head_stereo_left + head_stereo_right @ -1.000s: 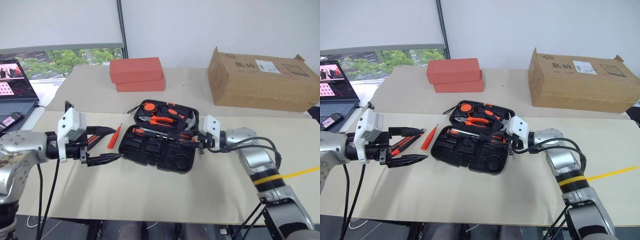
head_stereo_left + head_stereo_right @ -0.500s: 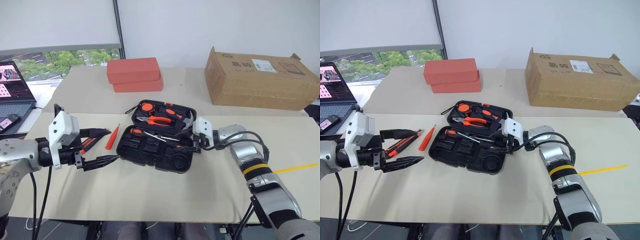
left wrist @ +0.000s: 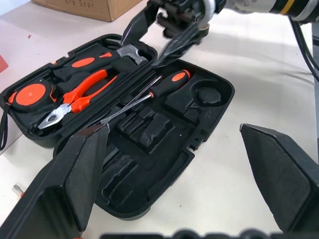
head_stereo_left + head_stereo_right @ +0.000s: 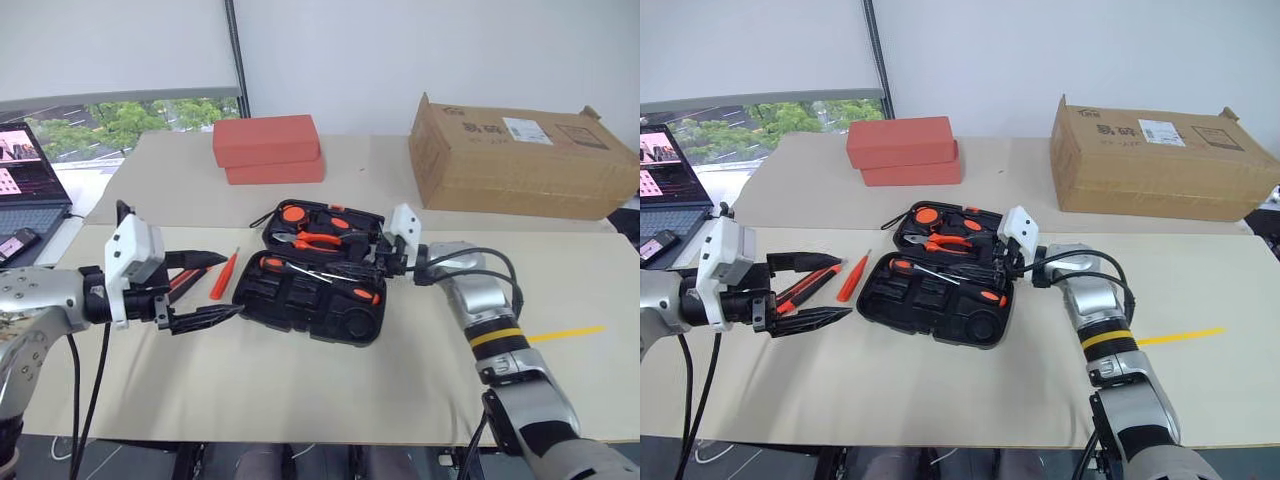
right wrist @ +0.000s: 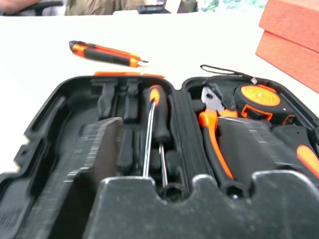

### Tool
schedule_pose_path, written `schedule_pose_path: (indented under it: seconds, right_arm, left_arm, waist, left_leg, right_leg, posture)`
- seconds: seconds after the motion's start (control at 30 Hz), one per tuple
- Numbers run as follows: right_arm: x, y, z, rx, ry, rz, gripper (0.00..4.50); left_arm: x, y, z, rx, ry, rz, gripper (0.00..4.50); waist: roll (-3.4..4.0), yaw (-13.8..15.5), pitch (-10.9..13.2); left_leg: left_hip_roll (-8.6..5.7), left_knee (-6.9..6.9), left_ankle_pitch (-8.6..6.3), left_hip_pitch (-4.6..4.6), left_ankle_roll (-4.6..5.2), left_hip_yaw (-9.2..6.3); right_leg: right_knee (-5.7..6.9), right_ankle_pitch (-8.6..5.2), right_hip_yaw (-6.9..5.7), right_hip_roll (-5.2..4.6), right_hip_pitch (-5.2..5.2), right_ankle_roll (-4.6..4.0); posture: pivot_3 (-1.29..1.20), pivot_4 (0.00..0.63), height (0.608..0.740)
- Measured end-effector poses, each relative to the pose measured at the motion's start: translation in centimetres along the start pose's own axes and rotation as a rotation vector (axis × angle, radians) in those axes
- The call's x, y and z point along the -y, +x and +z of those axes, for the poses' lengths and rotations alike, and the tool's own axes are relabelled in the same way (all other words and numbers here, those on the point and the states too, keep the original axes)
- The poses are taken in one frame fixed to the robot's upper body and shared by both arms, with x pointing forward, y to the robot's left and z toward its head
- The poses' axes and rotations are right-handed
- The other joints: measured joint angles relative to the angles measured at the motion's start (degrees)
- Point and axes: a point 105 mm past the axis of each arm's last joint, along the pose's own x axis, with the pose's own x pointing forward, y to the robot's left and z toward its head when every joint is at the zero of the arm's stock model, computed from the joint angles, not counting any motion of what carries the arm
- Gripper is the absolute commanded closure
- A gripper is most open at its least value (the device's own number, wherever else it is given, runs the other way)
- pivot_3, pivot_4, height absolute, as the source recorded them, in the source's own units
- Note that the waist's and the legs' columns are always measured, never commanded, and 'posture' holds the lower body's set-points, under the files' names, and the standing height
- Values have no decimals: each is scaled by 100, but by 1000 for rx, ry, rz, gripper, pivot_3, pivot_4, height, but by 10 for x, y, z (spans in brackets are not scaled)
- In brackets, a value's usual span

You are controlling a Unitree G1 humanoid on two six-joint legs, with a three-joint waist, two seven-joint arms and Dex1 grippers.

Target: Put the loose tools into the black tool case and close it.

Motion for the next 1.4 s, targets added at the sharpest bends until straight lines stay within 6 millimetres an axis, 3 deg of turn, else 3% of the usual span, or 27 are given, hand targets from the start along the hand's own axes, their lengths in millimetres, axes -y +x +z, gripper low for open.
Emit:
schedule_pose_path:
  seconds: [0.2,0.23,0.4,0.8,1.0,1.13,1.33,1.4]
  right_arm:
    - [1,2,-19,-95,-57,-25,4233]
    - [-2,3,-22,-111,-66,-11,4414]
    - [-21,7,-40,-176,-82,69,4414]
    - [-31,9,-38,-167,-114,97,4414]
    - [-20,4,-9,-22,-67,43,4414]
    - [-30,3,12,73,-36,97,4414]
    - [-44,-1,-36,-116,-2,120,4414]
    - [-44,0,-36,-127,-38,120,4414]
  left_arm:
    - [-1,-1,-1,-6,-3,3,0]
    - [-1,-1,-1,-7,-3,3,0]
    - [-1,-1,-1,-7,-2,3,0]
    - [-3,0,-1,-4,-2,2,0]
    - [-6,-2,-2,-7,17,16,0]
    - [-7,-2,-2,-13,24,17,0]
    - [-6,-1,-3,-17,24,11,0]
    - [-6,-1,-3,-16,24,9,0]
  waist:
    - [2,6,1]
    - [2,5,1]
    - [2,-6,1]
    - [2,-5,1]
    - [2,-4,2]
    - [2,5,2]
    - [3,19,2]
    - [3,11,2]
  left_leg:
    - [1,-1,0,0,0,0]
    - [1,-1,0,-1,0,0]
    - [1,-2,0,0,0,2]
    - [2,-3,-1,1,-2,2]
    - [2,-4,-1,0,-2,2]
    - [3,-4,-1,1,-1,0]
    - [0,-4,-4,-1,3,2]
    - [2,-5,-4,4,1,2]
  right_leg:
    - [0,0,0,2,-2,0]
    - [0,0,0,3,-2,0]
    - [0,-1,0,3,-3,1]
    - [-1,-2,0,5,-3,-1]
    - [-1,-2,1,5,-3,-2]
    - [-2,-2,7,4,-1,-1]
    - [-1,-2,2,1,-4,-1]
    - [-1,-3,2,4,-2,-1]
  posture:
    - [0,150,711]
    - [0,150,711]
    - [0,150,711]
    - [0,150,711]
    - [0,150,711]
    - [0,150,711]
    - [0,150,711]
    - [0,150,711]
